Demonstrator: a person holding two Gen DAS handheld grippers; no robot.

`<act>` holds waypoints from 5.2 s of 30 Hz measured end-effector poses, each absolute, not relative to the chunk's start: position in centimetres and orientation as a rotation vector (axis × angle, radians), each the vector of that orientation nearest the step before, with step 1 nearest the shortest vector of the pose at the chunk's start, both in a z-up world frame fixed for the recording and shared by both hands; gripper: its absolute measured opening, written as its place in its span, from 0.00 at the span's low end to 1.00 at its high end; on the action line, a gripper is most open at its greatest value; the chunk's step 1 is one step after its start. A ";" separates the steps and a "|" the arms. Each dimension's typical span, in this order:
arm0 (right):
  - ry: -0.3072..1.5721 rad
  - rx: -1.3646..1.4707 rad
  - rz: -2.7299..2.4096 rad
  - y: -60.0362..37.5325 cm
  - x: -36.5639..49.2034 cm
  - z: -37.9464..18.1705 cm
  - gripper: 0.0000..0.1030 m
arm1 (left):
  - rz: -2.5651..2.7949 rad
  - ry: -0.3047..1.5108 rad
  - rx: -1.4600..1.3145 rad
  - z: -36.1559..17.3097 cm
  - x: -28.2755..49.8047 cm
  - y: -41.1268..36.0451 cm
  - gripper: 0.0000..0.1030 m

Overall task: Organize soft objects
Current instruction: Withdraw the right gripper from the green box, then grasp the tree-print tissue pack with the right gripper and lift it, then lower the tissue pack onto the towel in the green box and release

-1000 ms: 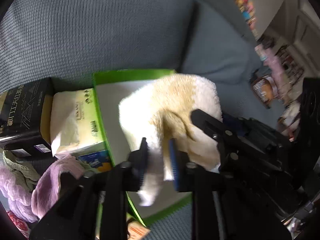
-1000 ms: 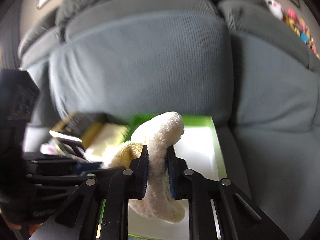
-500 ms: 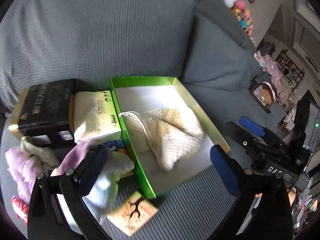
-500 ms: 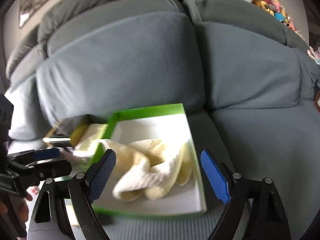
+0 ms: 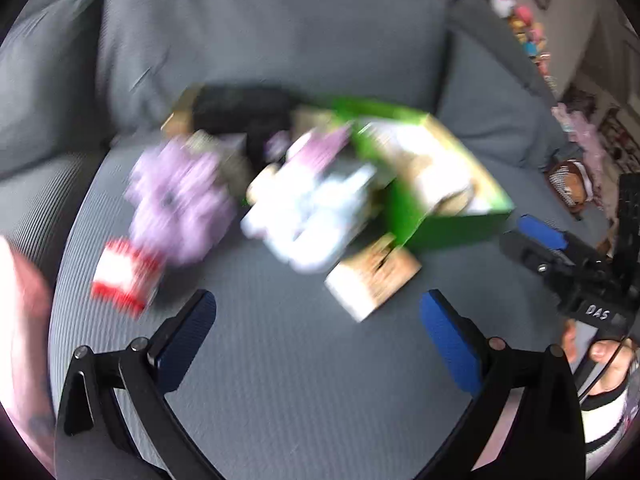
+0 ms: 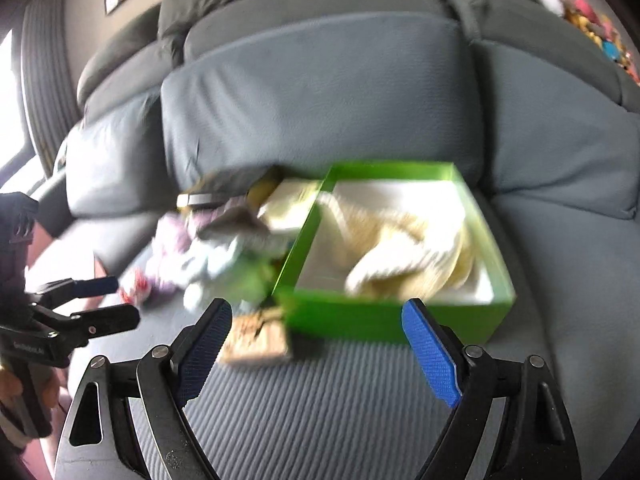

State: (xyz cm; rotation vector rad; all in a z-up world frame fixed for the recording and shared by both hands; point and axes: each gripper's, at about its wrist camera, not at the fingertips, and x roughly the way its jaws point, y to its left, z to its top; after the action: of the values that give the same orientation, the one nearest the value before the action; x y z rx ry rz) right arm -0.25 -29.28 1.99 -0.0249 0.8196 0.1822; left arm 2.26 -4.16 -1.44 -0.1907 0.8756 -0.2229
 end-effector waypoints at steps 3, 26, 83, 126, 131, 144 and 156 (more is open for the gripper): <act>0.873 -0.065 0.198 -27.6 -1.1 -0.1 0.85 | -0.181 0.931 -0.260 -3.6 0.7 -1.7 0.99; 0.974 -0.131 0.245 -25.3 -1.1 -3.8 0.85 | -0.155 0.975 -0.336 -5.5 -0.3 -0.5 0.99; 0.891 -0.248 0.539 -20.8 -0.9 -4.1 0.47 | -0.305 0.855 -0.141 -3.1 3.7 -9.9 0.60; 0.745 -0.092 0.257 -30.9 4.3 2.6 0.47 | -0.532 0.844 -0.081 2.8 15.1 -18.7 0.60; 0.780 -0.060 0.244 -32.5 7.3 1.9 0.47 | -0.522 0.874 -0.106 2.1 17.7 -19.8 0.61; 0.963 -0.047 0.117 -34.9 11.7 -1.4 0.73 | -0.465 1.002 -0.176 -1.3 21.6 -20.7 0.92; 0.851 -0.019 0.079 -36.0 6.1 1.5 0.77 | -0.489 0.847 -0.160 3.0 16.6 -18.5 0.99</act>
State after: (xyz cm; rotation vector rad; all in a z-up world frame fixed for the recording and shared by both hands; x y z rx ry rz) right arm 6.07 -36.01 1.51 -0.0189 0.8506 0.0792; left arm 16.58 -18.54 3.03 -0.1604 0.8472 -0.4887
